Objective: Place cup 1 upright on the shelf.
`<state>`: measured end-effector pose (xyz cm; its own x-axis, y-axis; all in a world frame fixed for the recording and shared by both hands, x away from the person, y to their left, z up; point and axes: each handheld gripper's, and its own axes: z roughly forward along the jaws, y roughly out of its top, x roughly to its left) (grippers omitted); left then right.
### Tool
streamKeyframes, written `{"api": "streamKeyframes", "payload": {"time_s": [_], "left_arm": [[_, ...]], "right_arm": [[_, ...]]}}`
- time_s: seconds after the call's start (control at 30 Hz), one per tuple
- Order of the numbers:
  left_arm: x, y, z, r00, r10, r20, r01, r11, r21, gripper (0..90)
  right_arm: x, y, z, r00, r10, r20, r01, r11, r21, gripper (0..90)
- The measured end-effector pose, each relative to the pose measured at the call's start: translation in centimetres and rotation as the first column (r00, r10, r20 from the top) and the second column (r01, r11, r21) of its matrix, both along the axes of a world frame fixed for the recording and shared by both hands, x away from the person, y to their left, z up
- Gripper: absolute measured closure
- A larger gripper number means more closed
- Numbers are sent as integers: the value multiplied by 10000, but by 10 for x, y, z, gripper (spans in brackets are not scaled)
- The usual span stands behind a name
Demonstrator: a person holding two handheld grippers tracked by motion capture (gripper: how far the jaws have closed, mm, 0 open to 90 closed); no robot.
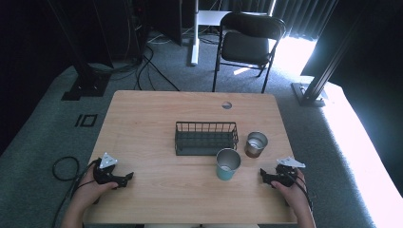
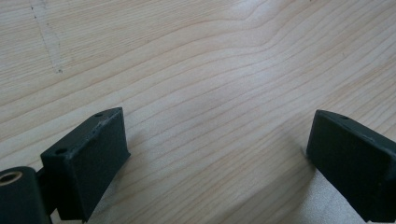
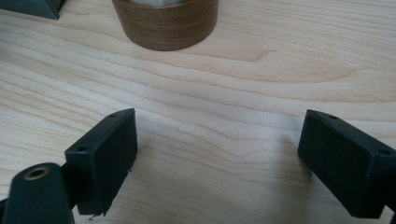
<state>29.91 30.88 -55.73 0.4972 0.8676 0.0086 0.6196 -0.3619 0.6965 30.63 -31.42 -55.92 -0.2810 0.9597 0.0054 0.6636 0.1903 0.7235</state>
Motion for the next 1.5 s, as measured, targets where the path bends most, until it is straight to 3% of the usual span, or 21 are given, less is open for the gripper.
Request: {"api": "streamKeyframes", "payload": {"time_s": [0.3, 0.8, 1.27, 1.5], "left_arm": [[0, 0, 0, 10000, -21, -6, 21, 10000, 10, 58], [4, -4, 0, 9980, -630, -74, 630, 9980, 56, 34], [7, -24, 4, 9917, -1273, -162, 1279, 9906, 479, 34], [11, -35, 6, 9865, -1633, -91, 1635, 9857, 415, 34]], "right_arm": [[0, 0, 0, 10000, 0, 1, 0, 10000, 3, 115], [0, 0, 0, 10000, -1, 3, 1, 10000, 4, 115], [0, 0, 0, 10000, -2, 2, 2, 10000, 8, 115], [0, 0, 0, 10000, -2, -1, 2, 10000, 7, 115]]}}
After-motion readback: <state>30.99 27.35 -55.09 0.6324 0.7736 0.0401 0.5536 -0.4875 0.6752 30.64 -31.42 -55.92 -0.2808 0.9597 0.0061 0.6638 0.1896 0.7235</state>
